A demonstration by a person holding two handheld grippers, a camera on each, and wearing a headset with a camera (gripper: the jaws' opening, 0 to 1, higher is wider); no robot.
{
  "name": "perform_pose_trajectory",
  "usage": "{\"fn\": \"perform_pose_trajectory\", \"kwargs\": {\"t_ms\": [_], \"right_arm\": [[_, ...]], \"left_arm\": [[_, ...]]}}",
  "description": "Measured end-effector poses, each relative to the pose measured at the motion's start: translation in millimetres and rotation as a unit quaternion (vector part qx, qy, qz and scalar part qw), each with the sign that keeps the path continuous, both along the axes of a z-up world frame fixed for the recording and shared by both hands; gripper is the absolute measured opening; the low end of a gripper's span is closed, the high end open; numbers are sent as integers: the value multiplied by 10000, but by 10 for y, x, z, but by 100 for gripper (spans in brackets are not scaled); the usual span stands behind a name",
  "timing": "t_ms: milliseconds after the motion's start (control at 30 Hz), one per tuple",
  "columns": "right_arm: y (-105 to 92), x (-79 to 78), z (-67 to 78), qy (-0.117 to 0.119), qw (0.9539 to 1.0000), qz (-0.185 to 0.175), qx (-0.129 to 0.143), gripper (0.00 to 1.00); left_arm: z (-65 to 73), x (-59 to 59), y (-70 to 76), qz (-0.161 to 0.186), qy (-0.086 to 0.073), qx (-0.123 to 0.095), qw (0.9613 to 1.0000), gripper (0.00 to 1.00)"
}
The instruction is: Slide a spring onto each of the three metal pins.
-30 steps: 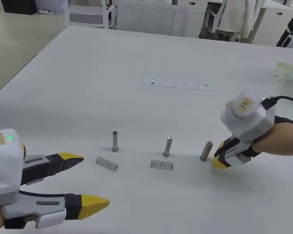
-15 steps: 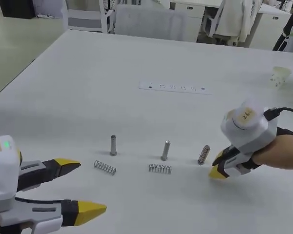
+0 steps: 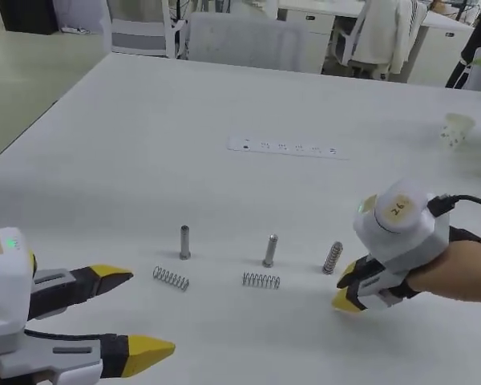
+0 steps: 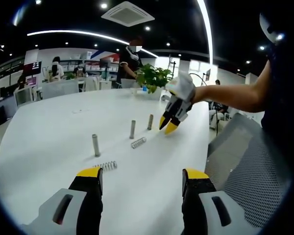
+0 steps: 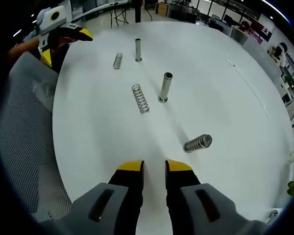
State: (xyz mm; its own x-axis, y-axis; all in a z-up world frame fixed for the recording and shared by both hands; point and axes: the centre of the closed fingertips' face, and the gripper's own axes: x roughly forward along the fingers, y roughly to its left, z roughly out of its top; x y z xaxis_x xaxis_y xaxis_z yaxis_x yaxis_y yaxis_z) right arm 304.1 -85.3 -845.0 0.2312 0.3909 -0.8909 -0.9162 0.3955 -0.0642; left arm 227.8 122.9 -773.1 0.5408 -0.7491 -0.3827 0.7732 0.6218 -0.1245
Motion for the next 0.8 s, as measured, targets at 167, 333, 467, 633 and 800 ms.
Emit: {"fn": "perform_pose_trajectory", "kwargs": {"t_ms": [167, 333, 467, 633, 800], "right_arm": [[91, -75, -30, 13, 9999, 102, -22, 15], [204, -97, -7, -6, 9998, 183, 47, 15], [318, -94, 31, -35, 9996, 266, 100, 15], [427, -70, 51, -67, 9992, 366, 120, 15], [515, -25, 52, -100, 9988, 466, 107, 15]], "left_arm": [[-8, -20, -8, -14, 3, 15, 10000, 61], [-4, -29, -8, -17, -6, 20, 10000, 61], [6, -27, -5, -14, -26, 15, 10000, 61], [12, -32, -2, -7, -40, 10, 10000, 60], [13, -34, 12, 6, -44, 15, 10000, 60]]}}
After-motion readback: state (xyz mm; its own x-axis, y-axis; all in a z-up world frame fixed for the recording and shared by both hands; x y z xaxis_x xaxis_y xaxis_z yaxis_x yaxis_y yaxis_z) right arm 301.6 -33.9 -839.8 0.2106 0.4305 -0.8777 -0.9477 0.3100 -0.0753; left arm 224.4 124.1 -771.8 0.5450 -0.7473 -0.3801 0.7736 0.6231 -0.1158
